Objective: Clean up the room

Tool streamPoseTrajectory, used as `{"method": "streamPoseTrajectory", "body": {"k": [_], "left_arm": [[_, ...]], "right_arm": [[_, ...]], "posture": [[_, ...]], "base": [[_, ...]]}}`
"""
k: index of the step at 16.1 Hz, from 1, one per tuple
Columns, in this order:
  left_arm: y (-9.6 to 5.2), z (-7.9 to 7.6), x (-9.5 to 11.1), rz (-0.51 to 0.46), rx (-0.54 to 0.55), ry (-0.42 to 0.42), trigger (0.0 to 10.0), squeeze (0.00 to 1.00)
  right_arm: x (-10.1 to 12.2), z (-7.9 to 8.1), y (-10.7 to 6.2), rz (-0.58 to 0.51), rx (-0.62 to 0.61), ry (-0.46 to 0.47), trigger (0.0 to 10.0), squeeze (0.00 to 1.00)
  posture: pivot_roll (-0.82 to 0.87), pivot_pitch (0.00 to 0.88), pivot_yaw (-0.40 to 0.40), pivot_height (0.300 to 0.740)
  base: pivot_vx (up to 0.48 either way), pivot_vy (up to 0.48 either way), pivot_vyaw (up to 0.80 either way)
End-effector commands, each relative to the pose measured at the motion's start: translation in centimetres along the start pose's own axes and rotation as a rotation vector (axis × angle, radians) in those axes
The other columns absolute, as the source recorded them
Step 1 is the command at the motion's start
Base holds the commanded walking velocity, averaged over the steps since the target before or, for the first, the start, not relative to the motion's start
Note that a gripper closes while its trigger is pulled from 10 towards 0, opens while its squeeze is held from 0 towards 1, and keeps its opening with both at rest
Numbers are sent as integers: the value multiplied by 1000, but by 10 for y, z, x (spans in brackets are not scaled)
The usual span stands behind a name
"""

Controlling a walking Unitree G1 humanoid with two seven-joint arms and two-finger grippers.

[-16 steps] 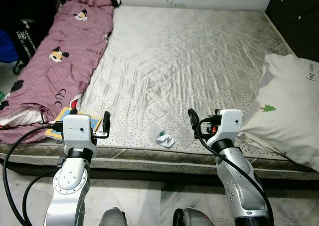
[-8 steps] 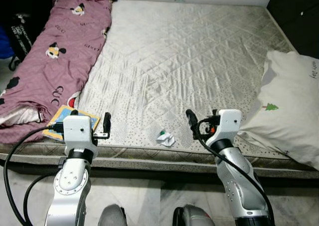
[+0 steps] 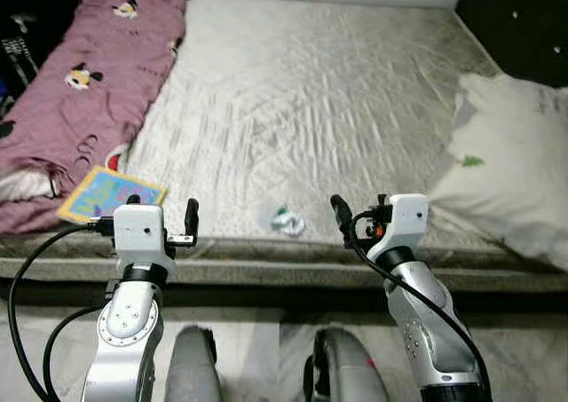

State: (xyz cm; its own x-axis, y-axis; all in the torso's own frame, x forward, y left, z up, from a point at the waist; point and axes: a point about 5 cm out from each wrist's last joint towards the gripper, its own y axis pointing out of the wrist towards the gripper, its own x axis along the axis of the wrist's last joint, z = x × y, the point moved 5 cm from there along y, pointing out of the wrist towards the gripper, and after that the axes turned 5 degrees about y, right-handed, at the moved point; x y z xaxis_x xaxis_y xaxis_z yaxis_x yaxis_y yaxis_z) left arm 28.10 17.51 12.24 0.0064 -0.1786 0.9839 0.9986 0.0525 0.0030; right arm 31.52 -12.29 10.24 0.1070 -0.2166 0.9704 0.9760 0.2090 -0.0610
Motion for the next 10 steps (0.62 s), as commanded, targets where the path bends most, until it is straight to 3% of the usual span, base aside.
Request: {"method": "streamPoseTrajectory", "body": {"k": [1, 10], "left_arm": [[1, 0, 3, -9, 3, 5, 10000, 0], [1, 2, 6, -24, 12, -14, 10000, 0]], "right_arm": [[5, -1, 0, -9, 4, 3, 10000, 0], [6, 4, 2, -5, 33, -21, 10000, 0]], "posture": [[20, 124, -54, 620], [22, 130, -58, 620]], "base": [[0, 0, 0], [0, 0, 0]]}}
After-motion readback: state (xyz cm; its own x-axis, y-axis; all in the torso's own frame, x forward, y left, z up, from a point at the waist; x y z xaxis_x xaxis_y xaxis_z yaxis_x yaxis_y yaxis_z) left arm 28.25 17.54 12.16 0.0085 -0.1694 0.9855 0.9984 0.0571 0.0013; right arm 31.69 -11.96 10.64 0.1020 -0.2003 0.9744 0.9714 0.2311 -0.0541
